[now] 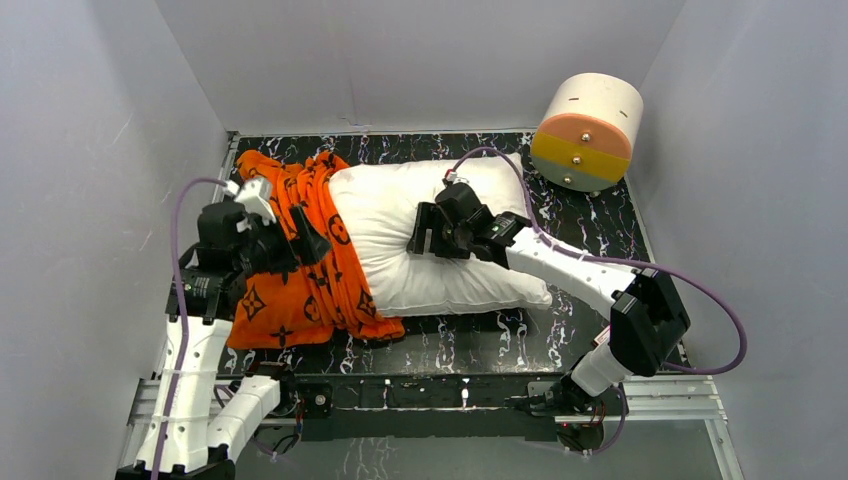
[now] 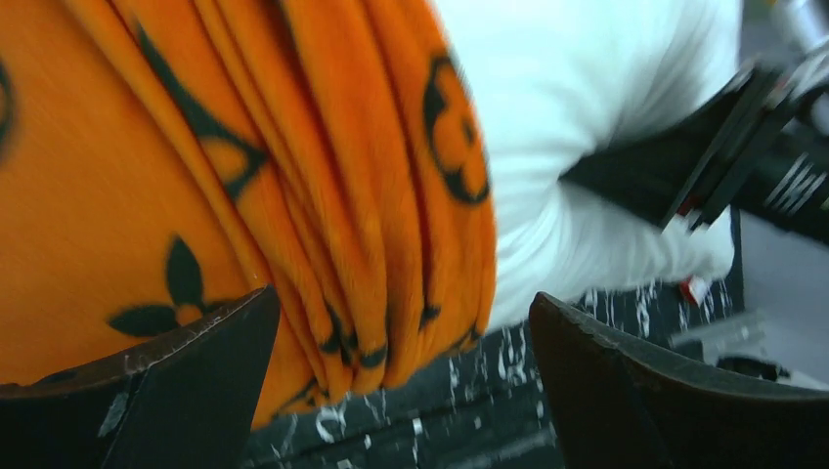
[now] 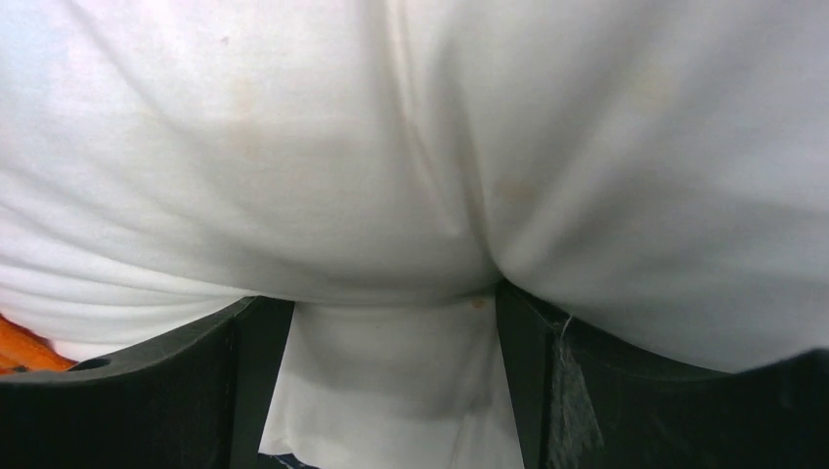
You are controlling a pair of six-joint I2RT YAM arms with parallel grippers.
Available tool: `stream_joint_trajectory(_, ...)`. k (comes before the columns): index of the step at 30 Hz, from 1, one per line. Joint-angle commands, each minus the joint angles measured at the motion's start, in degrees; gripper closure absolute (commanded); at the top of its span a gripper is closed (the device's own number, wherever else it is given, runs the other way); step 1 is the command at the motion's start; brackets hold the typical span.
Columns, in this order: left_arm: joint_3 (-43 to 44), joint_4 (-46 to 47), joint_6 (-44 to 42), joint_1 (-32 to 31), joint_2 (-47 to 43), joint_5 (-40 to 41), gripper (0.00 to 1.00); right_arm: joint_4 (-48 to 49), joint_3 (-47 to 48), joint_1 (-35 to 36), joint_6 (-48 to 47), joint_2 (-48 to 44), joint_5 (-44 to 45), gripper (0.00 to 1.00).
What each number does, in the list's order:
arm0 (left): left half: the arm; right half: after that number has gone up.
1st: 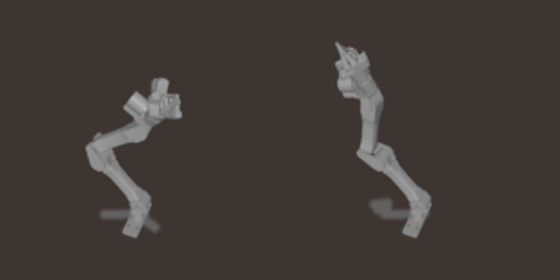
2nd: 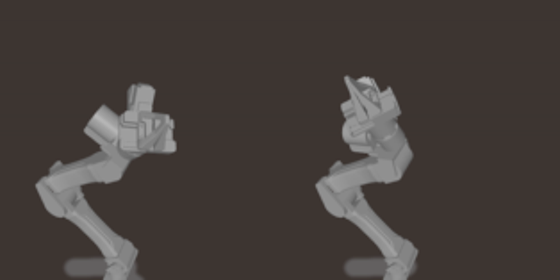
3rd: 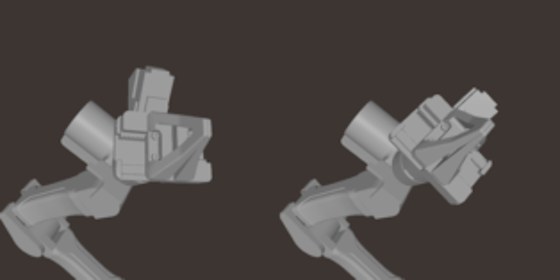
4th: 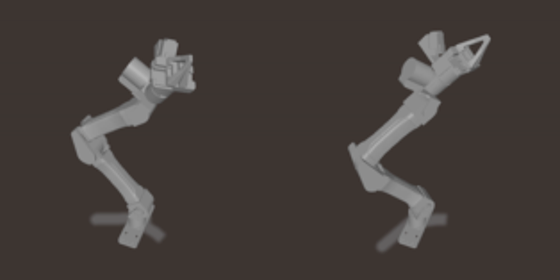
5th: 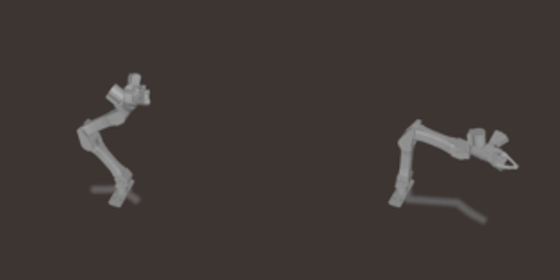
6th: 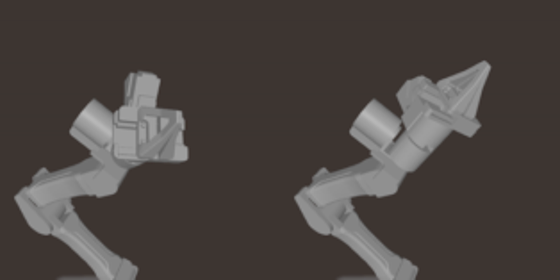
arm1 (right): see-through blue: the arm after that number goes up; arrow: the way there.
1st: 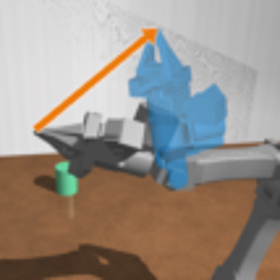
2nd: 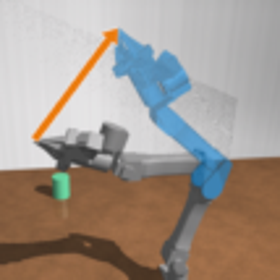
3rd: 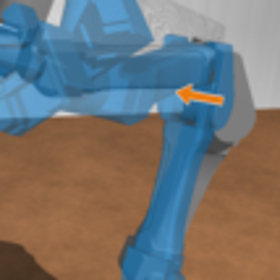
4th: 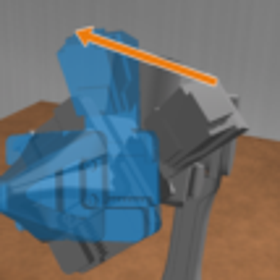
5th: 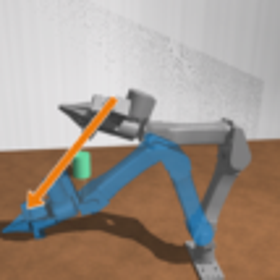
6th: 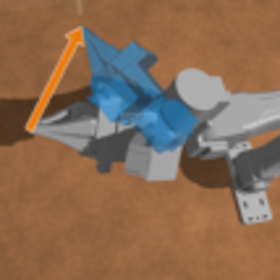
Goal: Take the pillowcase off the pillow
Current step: Remove the pillow from the pillowcase.
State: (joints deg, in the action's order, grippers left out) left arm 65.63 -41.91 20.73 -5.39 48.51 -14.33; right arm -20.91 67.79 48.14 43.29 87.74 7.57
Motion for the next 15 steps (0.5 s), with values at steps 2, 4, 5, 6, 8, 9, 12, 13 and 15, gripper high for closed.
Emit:
stream_joint_trajectory(2,-11.0,-8.3,5.4,-0.1,-3.9,-13.5,0.02,-2.2,-2.8,-3.6,2.8,1.5,1.4,0.15)
stream_joint_trajectory(4,-13.5,-8.3,6.8,-0.2,-4.8,-15.9,0.02,-1.7,-2.7,-3.8,2.8,1.0,1.0,0.14)
stream_joint_trajectory(5,-14.1,-8.4,7.2,-0.1,-4.9,-16.4,0.02,-1.5,-2.8,-3.8,2.8,0.8,0.8,0.14)
stream_joint_trajectory(6,-14.5,-8.7,7.3,-0.3,-5.0,-16.1,0.02,-1.3,-2.8,-4.0,2.8,0.7,0.7,0.14)
stream_joint_trajectory(8,-15.1,-9.1,8.0,-0.6,-5.0,-15.6,0.02,-1.0,-2.6,-4.2,2.9,0.6,0.3,0.13)
stream_joint_trajectory(9,-15.5,-9.1,8.3,-1.0,-4.9,-15.8,0.02,-0.9,-2.5,-4.3,2.9,0.5,0.2,0.13)
stream_joint_trajectory(12,-17.0,-8.9,9.0,-3.2,-4.4,-14.2,0.02,-1.1,-2.1,-4.6,2.8,0.4,0.1,0.13)
stream_joint_trajectory(13,-17.5,-8.9,9.3,-4.2,-4.3,-11.6,0.02,-1.2,-1.9,-4.6,2.8,0.3,0.1,0.13)
stream_joint_trajectory(15,-18.9,-8.1,10.7,-6.4,-3.6,-7.3,0.06,-1.4,-1.6,-4.8,3.1,-0.2,0.0,0.12)
